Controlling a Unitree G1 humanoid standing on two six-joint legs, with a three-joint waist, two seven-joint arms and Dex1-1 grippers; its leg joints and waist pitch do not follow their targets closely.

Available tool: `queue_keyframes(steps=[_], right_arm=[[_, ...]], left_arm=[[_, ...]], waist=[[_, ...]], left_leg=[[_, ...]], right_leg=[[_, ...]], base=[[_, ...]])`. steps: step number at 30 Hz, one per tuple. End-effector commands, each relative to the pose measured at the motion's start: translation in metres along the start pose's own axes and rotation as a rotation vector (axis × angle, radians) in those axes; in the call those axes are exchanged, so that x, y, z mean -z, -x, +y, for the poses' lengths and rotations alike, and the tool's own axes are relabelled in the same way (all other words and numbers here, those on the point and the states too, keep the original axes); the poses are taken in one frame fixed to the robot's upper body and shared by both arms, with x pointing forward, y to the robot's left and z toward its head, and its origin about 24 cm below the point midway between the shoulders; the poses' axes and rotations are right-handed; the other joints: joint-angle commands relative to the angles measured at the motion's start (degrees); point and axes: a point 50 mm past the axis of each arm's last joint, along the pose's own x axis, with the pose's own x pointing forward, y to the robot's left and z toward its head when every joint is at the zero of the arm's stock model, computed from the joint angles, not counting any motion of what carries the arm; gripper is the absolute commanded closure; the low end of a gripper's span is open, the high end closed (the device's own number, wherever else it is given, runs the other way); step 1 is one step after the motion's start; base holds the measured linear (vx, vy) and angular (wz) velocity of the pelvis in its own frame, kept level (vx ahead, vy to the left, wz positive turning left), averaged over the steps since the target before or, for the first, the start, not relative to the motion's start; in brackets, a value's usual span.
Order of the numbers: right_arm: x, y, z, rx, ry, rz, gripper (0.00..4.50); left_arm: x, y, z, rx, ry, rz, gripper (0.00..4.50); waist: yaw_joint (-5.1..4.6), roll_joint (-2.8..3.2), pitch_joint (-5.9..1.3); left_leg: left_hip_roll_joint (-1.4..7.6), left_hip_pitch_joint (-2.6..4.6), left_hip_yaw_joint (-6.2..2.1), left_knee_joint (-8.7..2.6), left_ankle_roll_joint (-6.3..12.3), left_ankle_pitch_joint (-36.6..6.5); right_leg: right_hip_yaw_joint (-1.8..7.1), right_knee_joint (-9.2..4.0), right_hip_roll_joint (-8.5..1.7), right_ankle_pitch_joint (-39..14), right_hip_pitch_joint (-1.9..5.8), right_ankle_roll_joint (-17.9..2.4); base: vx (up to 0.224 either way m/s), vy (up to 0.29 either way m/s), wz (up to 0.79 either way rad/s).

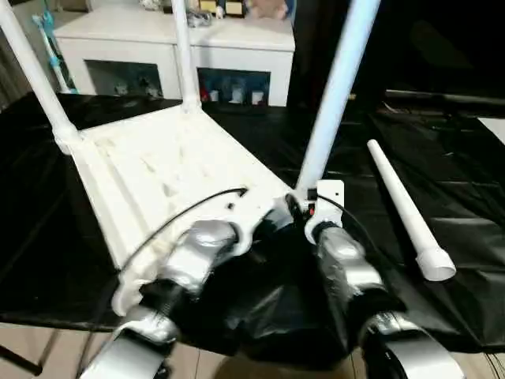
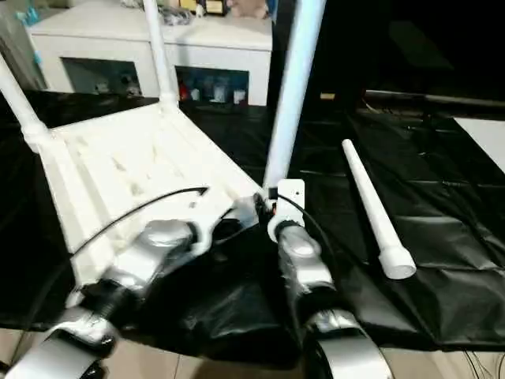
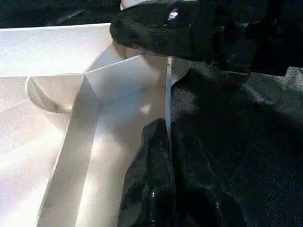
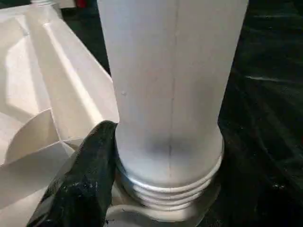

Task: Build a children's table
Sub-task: Rotate leg to tighten, then rotate table base

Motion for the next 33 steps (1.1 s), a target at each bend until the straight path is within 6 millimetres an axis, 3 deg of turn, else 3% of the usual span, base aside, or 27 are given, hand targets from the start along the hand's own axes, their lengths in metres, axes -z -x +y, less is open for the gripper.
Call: queue_keyframes(steps=[1, 3, 6, 7, 8, 11, 12, 14, 16, 17, 19, 21, 23, 25, 26, 28, 30, 33], right_arm=[[0.011, 0.002, 0.021, -0.067, 0.034, 0.044, 1.83], [0.01, 0.002, 0.02, -0.057, 0.036, 0.037, 1.83], [0.009, 0.001, 0.015, -0.045, 0.024, 0.02, 1.83], [0.008, 0.001, 0.013, -0.043, 0.015, 0.014, 1.27], [0.006, 0.001, 0.009, -0.034, -0.008, -0.006, 1.13], [0.002, 0.001, 0.003, -0.023, -0.007, -0.04, 0.93], [0.0, 0.001, 0.0, -0.014, 0.001, -0.049, 0.78], [-0.007, 0.002, -0.009, 0.004, 0.017, -0.089, 0.78], [-0.01, 0.003, -0.013, 0.01, 0.026, -0.112, 0.78], [-0.015, 0.005, -0.022, 0.015, 0.037, -0.149, 0.78], [-0.021, 0.011, -0.034, 0.03, 0.055, -0.195, 0.68], [-0.023, 0.015, -0.042, 0.041, 0.07, -0.221, 0.68], [-0.025, 0.023, -0.053, 0.069, 0.059, -0.246, 0.68], [-0.026, 0.027, -0.058, 0.08, 0.048, -0.257, 0.68], [-0.028, 0.033, -0.063, 0.087, 0.046, -0.27, 0.68], [-0.029, 0.038, -0.066, 0.086, 0.047, -0.277, 0.68], [-0.028, 0.043, -0.069, 0.075, 0.065, -0.268, 0.68], [-0.023, 0.048, -0.075, 0.068, 0.123, -0.232, 0.68]], left_arm=[[0.004, -0.007, -0.007, 0.001, 0.012, 0.004, 4.5], [0.004, -0.007, -0.007, 0.01, -0.003, 0.001, 4.5], [0.004, -0.007, -0.006, 0.015, -0.006, -0.008, 4.5], [0.004, -0.007, -0.006, 0.016, -0.008, -0.013, 4.5], [0.003, -0.007, -0.006, 0.03, -0.016, -0.023, 4.5], [0.003, -0.007, -0.007, 0.04, -0.028, -0.035, 4.5], [0.002, -0.007, -0.007, 0.045, -0.032, -0.041, 4.5], [0.0, -0.007, -0.008, 0.059, -0.048, -0.069, 4.5], [-0.002, -0.007, -0.009, 0.069, -0.057, -0.085, 4.5], [-0.006, -0.007, -0.011, 0.081, -0.064, -0.117, 4.5], [-0.015, -0.006, -0.011, 0.071, -0.045, -0.187, 4.06], [-0.02, -0.005, -0.01, 0.064, -0.017, -0.223, 3.93], [-0.028, -0.001, -0.007, 0.052, 0.005, -0.281, 3.72], [-0.033, 0.003, -0.005, 0.045, 0.017, -0.321, 3.6], [-0.04, 0.01, 0.001, 0.024, 0.024, -0.378, 3.52], [-0.045, 0.018, 0.006, 0.001, 0.039, -0.429, 3.43], [-0.05, 0.028, 0.013, -0.025, 0.056, -0.481, 3.24], [-0.051, 0.048, 0.028, -0.079, 0.079, -0.514, 3.1]], waist=[[-0.67, -0.18, -1.59], [-0.59, -0.67, -1.63], [-0.4, -0.71, -1.68], [-0.27, -0.77, -1.74], [-0.08, -0.79, -1.86], [0.54, -0.83, -2.4], [0.65, -0.68, -2.21], [0.96, -1.08, -1.96], [1.19, -0.91, -2.1], [1.44, -1.09, -2.27], [2.17, -1.38, -2.36], [2.72, -1.51, -2.35], [2.75, -1.69, -2.51], [2.98, -1.9, -3.07], [2.98, -1.84, -3.09], [2.99, -1.98, -3.24], [3.12, -1.68, -3.52], [3.23, -1.63, -3.93]], left_leg=[[1.77, 1.1, -1.53, -5.29, 0.18, -32.4], [1.43, 1.04, -1.38, -5.12, 0.79, -31.0], [1.39, 0.68, -1.35, -5.21, 1.52, -28.8], [1.35, 0.75, -1.27, -5.13, 1.68, -28.3], [1.36, 0.78, -1.08, -5.04, 1.94, -27.1], [1.8, -0.3, -0.91, -5.32, 2.8, -21.3], [1.89, -0.34, -0.63, -5.31, 2.99, -20.3], [1.8, -0.38, -0.49, -5.29, 3.03, -20.7], [1.89, -0.25, -0.45, -5.25, 2.98, -20.6], [2.13, -0.37, -0.53, -5.34, 2.81, -19.5], [2.41, -0.34, -0.13, -5.29, 3.07, -16.3], [2.48, -0.23, 0.23, -5.35, 3.17, -17.0], [2.36, -0.58, 0.15, -5.35, 2.61, -18.5], [2.5, -0.98, 0.1, -5.01, 2.93, -15.0], [2.44, -1.12, 0.36, -4.6, 4.14, -12.5], [2.18, -1.56, 0.61, -4.04, 6.12, -9.4], [1.91, -2.01, 0.79, -3.15, 8.42, -2.6], [1.63, -1.77, 1.04, -2.25, 10.75, 2.5]], right_leg=[[0.61, -5.07, -2.69, -33.3, 0.04, -1.7], [0.65, -5.27, -3.07, -35.0, -0.09, -1.3], [0.93, -5.3, -3.41, -36.0, -0.02, -1.1], [1.01, -5.39, -3.49, -36.1, -0.12, -1.1], [1.23, -5.35, -3.57, -35.7, -0.22, -1.5], [1.85, -4.3, -3.69, -29.8, 0.45, -3.6], [2.04, -4.18, -3.51, -27.7, 0.13, -4.7], [2.1, -4.1, -3.45, -28.8, 0.13, -4.8], [2.25, -4.07, -3.55, -28.8, 0.07, -4.8], [2.34, -3.73, -3.59, -27.2, 0.29, -5.1], [2.76, -3.01, -3.28, -20.6, 0.3, -6.4], [2.96, -2.86, -3.13, -19.8, 0.17, -7.1], [3.16, -2.62, -3.01, -20.1, 0.05, -6.9], [3.52, -1.52, -2.74, -13.0, 0.23, -7.4], [3.7, -1.0, -2.36, -8.0, 0.06, -8.8], [3.76, -0.24, -2.32, -2.9, 0.42, -10.6], [3.83, 1.09, -2.11, 6.1, 0.74, -12.6], [3.81, 1.95, -1.79, 13.0, 0.68, -14.4]], base=[[0.0, 0.0, 0.0], [0.0, 0.0, 0.0], [0.0, 0.0, 0.0], [0.0, 0.0, 0.0], [0.0, 0.0, 0.0], [0.0, 0.0, 0.0], [0.0, 0.0, 0.0], [0.0, 0.0, 0.0], [0.0, 0.0, 0.0], [0.0, 0.0, 0.0], [0.0, 0.0, 0.0], [0.0, 0.0, 0.0], [0.0, 0.0, 0.0], [0.061, -0.008, 0.04], [0.071, -0.01, 0.06], [0.087, -0.009, 0.04], [0.078, -0.004, 0.0], [0.04, 0.004, 0.01]])
